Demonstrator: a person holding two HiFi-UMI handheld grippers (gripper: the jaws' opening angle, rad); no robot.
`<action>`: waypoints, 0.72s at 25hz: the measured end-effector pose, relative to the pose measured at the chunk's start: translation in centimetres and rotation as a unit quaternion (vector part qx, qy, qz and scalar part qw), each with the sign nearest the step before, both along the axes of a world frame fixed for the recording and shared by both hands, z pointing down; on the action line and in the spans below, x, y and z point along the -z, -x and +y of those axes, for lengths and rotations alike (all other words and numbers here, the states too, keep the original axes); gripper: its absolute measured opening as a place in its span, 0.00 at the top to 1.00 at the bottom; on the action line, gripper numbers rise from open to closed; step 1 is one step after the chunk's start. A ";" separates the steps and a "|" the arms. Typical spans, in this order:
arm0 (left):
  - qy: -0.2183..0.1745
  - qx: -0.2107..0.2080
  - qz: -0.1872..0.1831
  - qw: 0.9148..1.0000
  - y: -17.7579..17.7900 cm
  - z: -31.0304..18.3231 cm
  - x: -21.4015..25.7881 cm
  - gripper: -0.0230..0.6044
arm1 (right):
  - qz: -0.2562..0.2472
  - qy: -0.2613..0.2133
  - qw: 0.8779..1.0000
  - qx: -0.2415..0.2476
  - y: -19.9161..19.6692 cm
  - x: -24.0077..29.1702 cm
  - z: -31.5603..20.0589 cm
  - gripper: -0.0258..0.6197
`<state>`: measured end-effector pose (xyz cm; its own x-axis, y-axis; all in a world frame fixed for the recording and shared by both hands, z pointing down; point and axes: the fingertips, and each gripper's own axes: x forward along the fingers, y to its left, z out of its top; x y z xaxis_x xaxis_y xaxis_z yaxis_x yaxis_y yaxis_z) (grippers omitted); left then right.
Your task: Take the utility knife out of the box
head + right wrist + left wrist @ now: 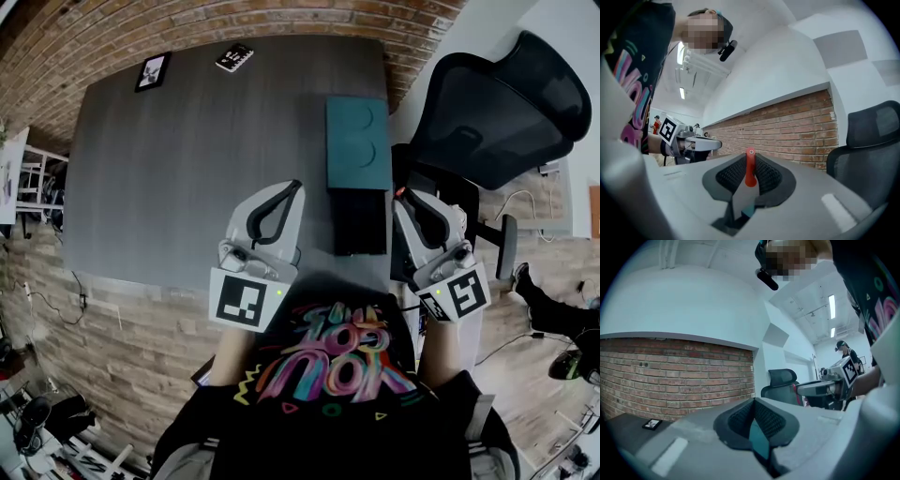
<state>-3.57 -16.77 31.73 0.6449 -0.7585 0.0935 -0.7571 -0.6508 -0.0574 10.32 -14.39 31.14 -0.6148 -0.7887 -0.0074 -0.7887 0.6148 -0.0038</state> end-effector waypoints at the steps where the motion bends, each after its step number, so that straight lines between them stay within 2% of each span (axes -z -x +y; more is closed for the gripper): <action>1: 0.000 -0.002 -0.002 1.000 -0.1 0.0 0.0 0.96 | -0.001 0.002 1.000 -0.002 -0.2 -0.2 0.1 0.87; 18: 0.003 -0.007 -0.005 1.000 -1.3 0.3 -0.1 0.96 | -0.005 0.002 1.000 0.011 -0.6 -0.4 0.2 0.87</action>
